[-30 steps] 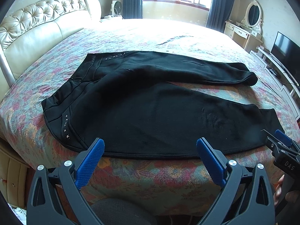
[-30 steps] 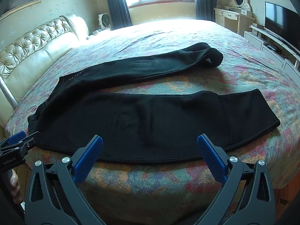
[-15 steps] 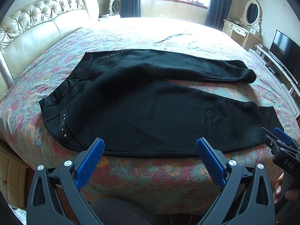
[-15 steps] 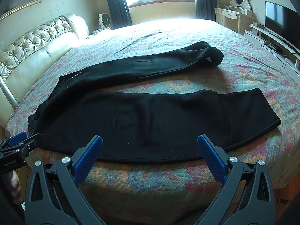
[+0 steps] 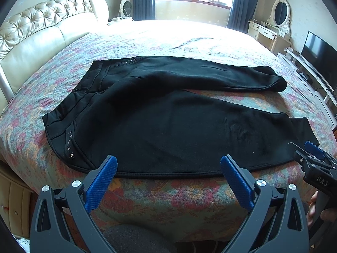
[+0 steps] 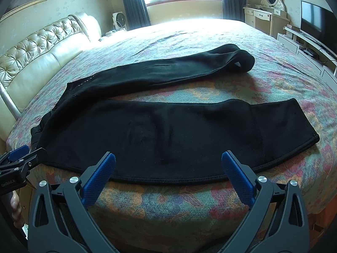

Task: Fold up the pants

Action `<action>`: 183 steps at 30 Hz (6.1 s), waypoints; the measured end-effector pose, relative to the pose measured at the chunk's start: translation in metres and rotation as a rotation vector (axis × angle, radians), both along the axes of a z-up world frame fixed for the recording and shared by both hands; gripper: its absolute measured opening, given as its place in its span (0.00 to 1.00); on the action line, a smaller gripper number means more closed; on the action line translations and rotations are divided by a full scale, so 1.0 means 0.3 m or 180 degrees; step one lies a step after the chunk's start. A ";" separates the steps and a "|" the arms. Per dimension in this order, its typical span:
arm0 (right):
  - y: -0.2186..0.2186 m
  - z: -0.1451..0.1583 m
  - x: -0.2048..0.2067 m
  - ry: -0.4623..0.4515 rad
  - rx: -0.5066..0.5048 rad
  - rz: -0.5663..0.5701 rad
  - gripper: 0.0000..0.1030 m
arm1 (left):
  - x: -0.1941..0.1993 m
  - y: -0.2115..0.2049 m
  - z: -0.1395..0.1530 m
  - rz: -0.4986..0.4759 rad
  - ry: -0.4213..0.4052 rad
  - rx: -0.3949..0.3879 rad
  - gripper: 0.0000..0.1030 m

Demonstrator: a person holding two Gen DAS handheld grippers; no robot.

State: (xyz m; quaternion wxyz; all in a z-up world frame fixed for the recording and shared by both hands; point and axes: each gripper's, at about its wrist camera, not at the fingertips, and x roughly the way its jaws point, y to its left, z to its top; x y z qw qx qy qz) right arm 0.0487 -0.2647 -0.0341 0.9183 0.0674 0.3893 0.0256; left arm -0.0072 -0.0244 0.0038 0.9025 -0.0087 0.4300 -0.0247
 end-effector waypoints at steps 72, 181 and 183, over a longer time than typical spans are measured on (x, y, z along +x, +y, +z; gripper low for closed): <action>0.158 -0.051 1.353 0.0433 -0.0519 0.1857 0.98 | 1.347 0.915 -0.288 -0.0278 0.0529 -0.0771 0.18; 0.107 -0.375 0.134 0.1124 0.3112 0.0475 0.07 | 0.148 1.200 -0.409 0.1632 -0.0284 -0.3313 0.09; 0.111 -0.380 0.127 0.1131 0.3113 0.0484 0.07 | 0.158 1.197 -0.409 0.1607 -0.0288 -0.3202 0.09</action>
